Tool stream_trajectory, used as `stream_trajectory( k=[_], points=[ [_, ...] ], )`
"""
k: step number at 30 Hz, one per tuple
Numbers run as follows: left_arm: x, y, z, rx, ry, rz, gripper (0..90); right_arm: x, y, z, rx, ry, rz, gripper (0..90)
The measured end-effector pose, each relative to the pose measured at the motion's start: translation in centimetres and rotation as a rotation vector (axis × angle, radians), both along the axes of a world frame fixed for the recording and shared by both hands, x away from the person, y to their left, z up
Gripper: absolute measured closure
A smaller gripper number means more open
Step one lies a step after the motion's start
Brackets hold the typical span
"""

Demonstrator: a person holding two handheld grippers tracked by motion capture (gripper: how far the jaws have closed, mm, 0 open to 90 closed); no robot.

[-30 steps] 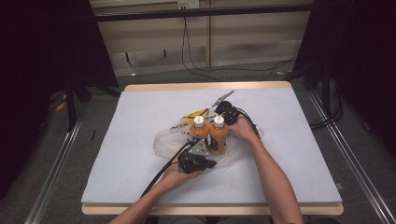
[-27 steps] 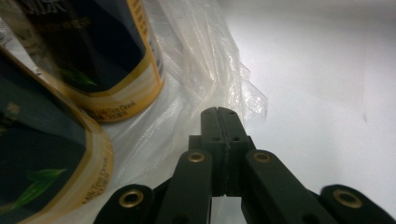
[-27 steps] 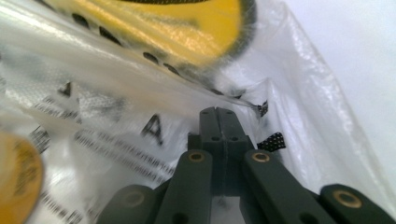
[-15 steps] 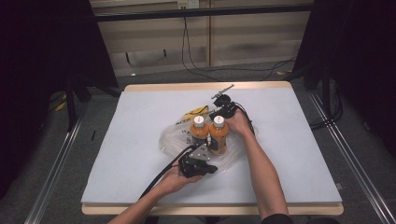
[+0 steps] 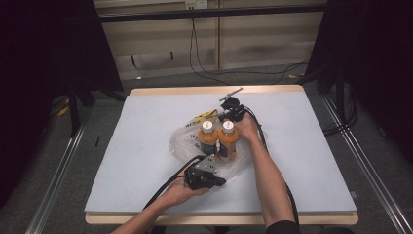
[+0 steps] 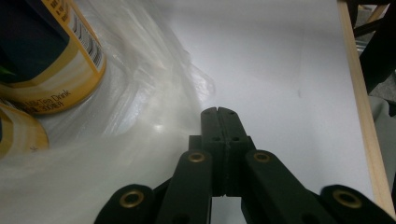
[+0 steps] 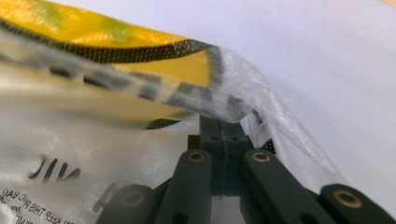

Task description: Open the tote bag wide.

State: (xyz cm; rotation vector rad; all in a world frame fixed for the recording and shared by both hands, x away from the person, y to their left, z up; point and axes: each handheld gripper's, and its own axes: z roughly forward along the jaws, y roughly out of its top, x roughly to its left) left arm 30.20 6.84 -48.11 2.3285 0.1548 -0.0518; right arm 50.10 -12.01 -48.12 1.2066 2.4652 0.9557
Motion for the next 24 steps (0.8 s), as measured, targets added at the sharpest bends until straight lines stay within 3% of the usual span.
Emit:
stream_trajectory(
  k=[2,4,7,9,11,12,15,18,20,24],
  points=[
    [0.2,0.0,0.0,0.004,0.009,-0.003,90.0,-0.1,0.0,0.0,0.003,0.003,-0.003,90.0],
    [0.1,0.0,-0.1,-0.019,0.016,0.004,90.0,-0.2,-0.2,0.0,0.025,0.012,-0.001,90.0],
    [0.3,0.2,0.3,0.003,0.018,-0.002,90.0,-0.5,-0.3,0.2,0.055,0.017,0.017,90.0],
    [0.3,0.3,0.3,-0.041,0.031,0.014,90.0,-1.0,-0.6,0.8,0.088,0.008,0.027,90.0],
    [0.4,0.5,0.6,-0.058,0.032,0.019,90.0,-1.3,-0.8,1.2,0.102,-0.005,0.038,90.0],
    [0.6,0.7,1.0,-0.093,0.032,0.027,90.0,-1.5,-0.9,1.4,0.113,-0.008,0.051,90.0],
    [1.0,1.1,1.7,-0.124,0.036,0.036,89.9,-2.1,-1.1,2.3,0.126,-0.023,0.065,90.0],
    [1.2,1.4,1.8,-0.143,0.04,0.063,88.8,-2.6,-1.5,3.1,0.165,-0.04,0.08,90.0],
    [1.3,1.6,1.8,-0.148,0.043,0.071,88.0,-3.0,-1.7,3.5,0.157,-0.05,0.079,90.0],
    [1.4,1.7,1.8,-0.137,0.034,0.087,86.4,-3.6,-2.2,4.1,0.183,-0.066,0.083,90.0]
  ],
)
